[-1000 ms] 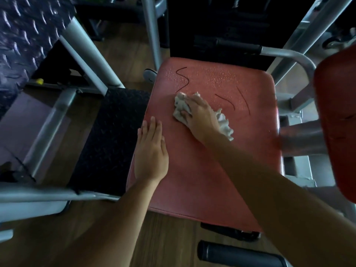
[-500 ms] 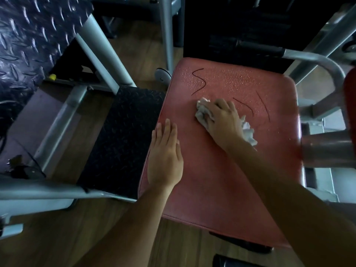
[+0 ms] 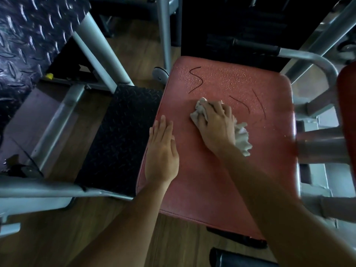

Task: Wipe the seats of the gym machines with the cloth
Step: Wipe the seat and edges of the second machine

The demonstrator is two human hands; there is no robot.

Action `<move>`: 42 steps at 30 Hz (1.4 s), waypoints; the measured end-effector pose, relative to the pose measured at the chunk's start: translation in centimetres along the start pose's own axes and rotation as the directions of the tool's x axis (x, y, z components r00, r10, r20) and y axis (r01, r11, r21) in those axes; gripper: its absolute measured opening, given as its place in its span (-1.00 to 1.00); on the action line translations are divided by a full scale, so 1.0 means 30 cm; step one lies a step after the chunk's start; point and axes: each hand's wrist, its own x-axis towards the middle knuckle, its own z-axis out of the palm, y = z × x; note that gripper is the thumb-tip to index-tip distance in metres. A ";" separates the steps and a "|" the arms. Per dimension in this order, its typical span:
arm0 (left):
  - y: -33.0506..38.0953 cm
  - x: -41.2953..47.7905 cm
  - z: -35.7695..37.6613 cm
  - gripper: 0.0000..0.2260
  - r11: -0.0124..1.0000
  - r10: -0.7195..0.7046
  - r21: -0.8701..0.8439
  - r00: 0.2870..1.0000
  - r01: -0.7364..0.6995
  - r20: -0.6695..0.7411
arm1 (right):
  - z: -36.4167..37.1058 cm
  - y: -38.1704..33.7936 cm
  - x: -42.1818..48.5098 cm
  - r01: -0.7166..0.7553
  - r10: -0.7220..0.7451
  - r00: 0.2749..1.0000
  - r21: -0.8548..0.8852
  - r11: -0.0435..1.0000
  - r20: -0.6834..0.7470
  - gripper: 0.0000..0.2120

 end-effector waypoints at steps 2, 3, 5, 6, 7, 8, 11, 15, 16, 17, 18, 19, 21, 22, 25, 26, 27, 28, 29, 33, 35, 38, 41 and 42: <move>-0.007 0.002 0.000 -0.60 0.999 -0.012 -0.050 1.000 0.011 -0.022 | -0.008 -0.019 -0.026 0.125 -0.125 0.991 0.011 0.992 0.047 -0.61; -0.007 0.003 -0.001 -0.60 0.998 -0.015 -0.069 1.000 0.014 -0.026 | -0.023 0.001 -0.053 0.257 -0.260 0.962 0.036 0.966 0.082 -0.61; -0.003 0.005 -0.008 -0.60 0.994 -0.027 -0.104 0.999 0.024 -0.027 | -0.061 0.061 -0.117 0.522 -0.529 0.830 0.087 0.849 0.178 -0.59; -0.001 0.004 -0.011 -0.60 0.992 -0.038 -0.120 0.999 0.034 -0.025 | -0.081 0.100 -0.143 0.594 -0.603 0.763 0.116 0.796 0.234 -0.56; 0.001 0.001 -0.014 -0.60 0.990 -0.046 -0.131 0.999 0.043 -0.023 | -0.100 0.138 -0.163 0.612 -0.625 0.727 0.145 0.777 0.284 -0.52; 0.003 -0.001 -0.018 -0.60 0.989 -0.050 -0.139 0.999 0.046 -0.022 | -0.116 0.170 -0.179 0.594 -0.612 0.725 0.164 0.788 0.316 -0.50; 0.007 0.001 -0.020 -0.60 0.988 -0.050 -0.147 0.999 0.047 -0.019 | -0.139 0.208 -0.228 0.430 -0.465 0.842 0.180 0.885 0.272 -0.50; 0.000 0.007 -0.019 -0.60 0.990 -0.036 -0.140 0.999 0.035 -0.003 | -0.130 0.135 -0.287 0.137 -0.180 0.970 0.239 0.961 0.166 -0.53; -0.002 0.008 -0.020 -0.60 0.988 -0.034 -0.149 0.999 0.034 0.002 | -0.126 0.117 -0.297 0.089 -0.127 0.980 0.230 0.969 0.155 -0.53; -0.006 0.008 -0.022 -0.59 0.987 -0.034 -0.160 0.999 0.035 0.010 | -0.123 0.100 -0.308 0.048 -0.081 0.986 0.212 0.976 0.147 -0.53; -0.008 0.010 -0.024 -0.58 0.985 -0.033 -0.168 0.999 0.036 0.019 | -0.117 0.084 -0.318 0.010 -0.038 0.990 0.194 0.981 0.139 -0.52; -0.011 0.014 -0.026 -0.58 0.984 -0.032 -0.175 0.999 0.037 0.031 | -0.111 0.070 -0.327 -0.024 0.001 0.992 0.178 0.984 0.127 -0.52; -0.017 0.020 -0.035 -0.60 0.981 -0.034 -0.188 0.997 0.046 0.069 | -0.098 0.036 -0.352 -0.088 0.074 0.993 0.153 0.984 0.094 -0.53; -0.020 0.024 -0.042 -0.61 0.980 -0.029 -0.195 0.995 0.046 0.091 | -0.093 0.019 -0.363 -0.122 0.111 0.990 0.144 0.982 0.084 -0.54; -0.032 0.023 -0.076 -0.60 0.975 0.012 -0.222 0.981 0.031 0.191 | -0.077 -0.038 -0.404 -0.223 0.217 0.974 0.089 0.971 0.070 -0.54; -0.042 0.022 -0.089 -0.59 0.973 0.039 -0.230 0.972 0.016 0.233 | -0.069 -0.061 -0.416 -0.259 0.255 0.965 0.070 0.963 0.059 -0.54; -0.055 0.025 -0.101 -0.58 0.971 0.077 -0.240 0.958 -0.009 0.275 | -0.061 -0.084 -0.428 -0.291 0.289 0.957 0.054 0.955 0.040 -0.55; -0.069 0.033 -0.116 -0.57 0.967 0.123 -0.253 0.938 -0.039 0.323 | -0.052 -0.107 -0.441 -0.315 0.315 0.949 0.039 0.948 0.014 -0.56; -0.085 0.045 -0.130 -0.56 0.961 0.172 -0.267 0.911 -0.071 0.375 | -0.047 -0.132 -0.456 -0.332 0.333 0.943 0.022 0.943 -0.016 -0.56; -0.173 0.065 -0.175 -0.50 0.936 0.350 -0.166 0.759 -0.312 0.548 | -0.039 -0.204 -0.528 -0.363 0.363 0.928 0.020 0.932 -0.078 -0.55; -0.206 0.019 -0.176 -0.45 0.909 0.381 -0.072 0.749 -0.410 0.541 | -0.032 -0.229 -0.567 -0.359 0.360 0.929 0.031 0.933 -0.086 -0.53; -0.219 -0.037 -0.164 -0.44 0.898 0.394 -0.015 0.787 -0.440 0.476 | -0.020 -0.261 -0.619 -0.371 0.370 0.920 0.019 0.929 -0.126 -0.51; -0.223 -0.026 -0.168 -0.43 0.882 0.412 0.011 0.782 -0.471 0.468 | -0.015 -0.289 -0.648 -0.378 0.378 0.916 0.024 0.925 -0.135 -0.44; -0.229 -0.025 -0.171 -0.42 0.876 0.422 0.007 0.772 -0.483 0.475 | -0.011 -0.292 -0.652 -0.382 0.382 0.913 0.029 0.924 -0.141 -0.39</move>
